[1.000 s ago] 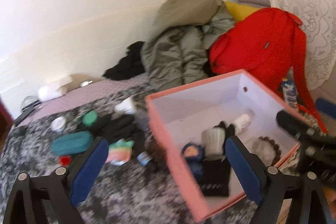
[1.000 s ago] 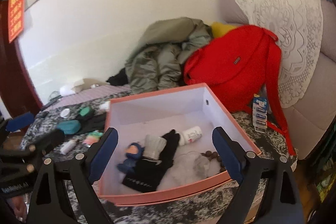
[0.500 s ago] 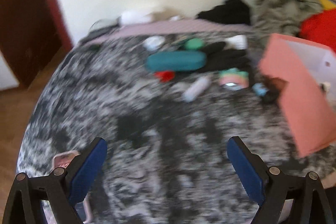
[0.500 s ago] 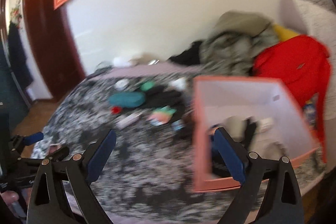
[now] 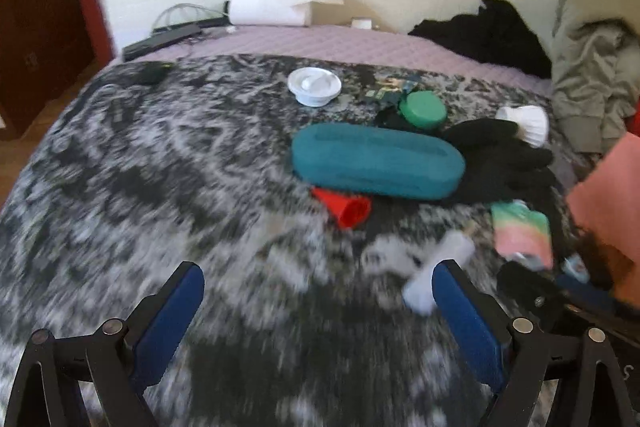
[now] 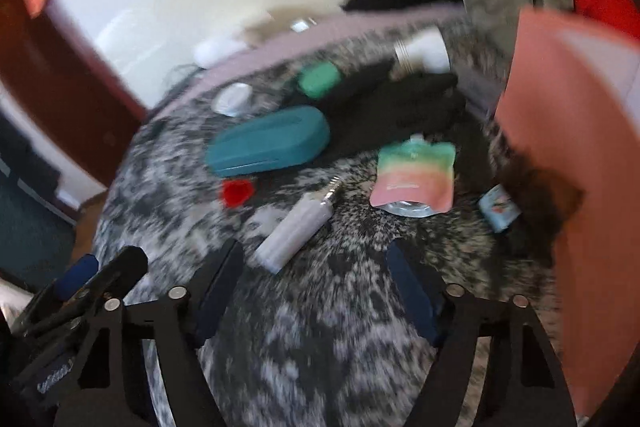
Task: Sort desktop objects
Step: 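Grasp the metal bulb-shaped part with the right tool while the left grasps the red cone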
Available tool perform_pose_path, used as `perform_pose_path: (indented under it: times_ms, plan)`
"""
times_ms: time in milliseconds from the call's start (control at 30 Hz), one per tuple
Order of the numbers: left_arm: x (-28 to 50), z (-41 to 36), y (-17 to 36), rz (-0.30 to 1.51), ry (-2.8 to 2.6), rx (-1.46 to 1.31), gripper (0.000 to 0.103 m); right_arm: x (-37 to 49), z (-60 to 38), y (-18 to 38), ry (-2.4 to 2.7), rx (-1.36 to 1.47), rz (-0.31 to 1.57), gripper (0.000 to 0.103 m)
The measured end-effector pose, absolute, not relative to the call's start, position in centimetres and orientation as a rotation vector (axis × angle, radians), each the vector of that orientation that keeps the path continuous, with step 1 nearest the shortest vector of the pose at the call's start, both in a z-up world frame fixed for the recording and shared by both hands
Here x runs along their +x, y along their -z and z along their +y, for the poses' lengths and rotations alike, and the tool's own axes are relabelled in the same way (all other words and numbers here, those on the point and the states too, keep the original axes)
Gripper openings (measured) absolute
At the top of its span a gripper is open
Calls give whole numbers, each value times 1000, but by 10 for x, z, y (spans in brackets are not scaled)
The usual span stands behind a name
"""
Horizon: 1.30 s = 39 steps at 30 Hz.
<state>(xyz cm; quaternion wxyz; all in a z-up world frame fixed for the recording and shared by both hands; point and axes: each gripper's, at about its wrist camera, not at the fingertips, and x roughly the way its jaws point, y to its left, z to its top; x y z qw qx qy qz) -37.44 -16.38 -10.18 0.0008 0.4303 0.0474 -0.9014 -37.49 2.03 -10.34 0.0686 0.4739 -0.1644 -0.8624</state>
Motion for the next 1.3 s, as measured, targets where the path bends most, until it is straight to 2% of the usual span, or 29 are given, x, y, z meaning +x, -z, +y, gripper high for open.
perform_pose_path:
  times_ms: [167, 233, 267, 300, 333, 433, 567, 600, 633, 667, 800, 900, 1300]
  plan:
    - [-417, -175, 135, 230, 2777, 1435, 96, -424, 16, 150, 2519, 1530, -626, 76]
    - [-428, -175, 146, 272, 2763, 1464, 96, -439, 7, 166, 2526, 1544, -577, 73]
    - [-433, -175, 151, 293, 2756, 1479, 96, -440, 2, 165, 2561, 1505, -508, 67]
    - [-437, -170, 156, 295, 2758, 1498, 96, -440, -2, 165, 2594, 1465, -439, 44]
    - [-441, -165, 160, 292, 2761, 1519, 96, -437, -4, 164, 2595, 1448, -399, 36]
    - [-452, -146, 172, 274, 2769, 1572, 96, -430, -8, 162, 2593, 1393, -281, 36]
    - [-467, -130, 182, 145, 2744, 1476, 93, -411, 7, 162, 2558, 1384, -266, 36]
    - [-468, -130, 183, 127, 2738, 1442, 80, -407, 11, 162, 2550, 1381, -262, 36]
    - [-469, -131, 184, 110, 2732, 1409, 50, -403, 14, 161, 2543, 1384, -257, 36]
    - [-466, -136, 182, 151, 2737, 1410, 34, -399, 17, 160, 2535, 1386, -252, 36]
    - [-436, -165, 167, 318, 2754, 1419, 35, -386, 24, 153, 2514, 1382, -230, 35]
    - [-401, -173, 153, 360, 2763, 1409, 35, -370, 29, 145, 2510, 1364, -222, 34]
    - [-220, -141, 48, 153, 2924, 1250, 35, -236, 57, 80, 2523, 1236, -212, 32]
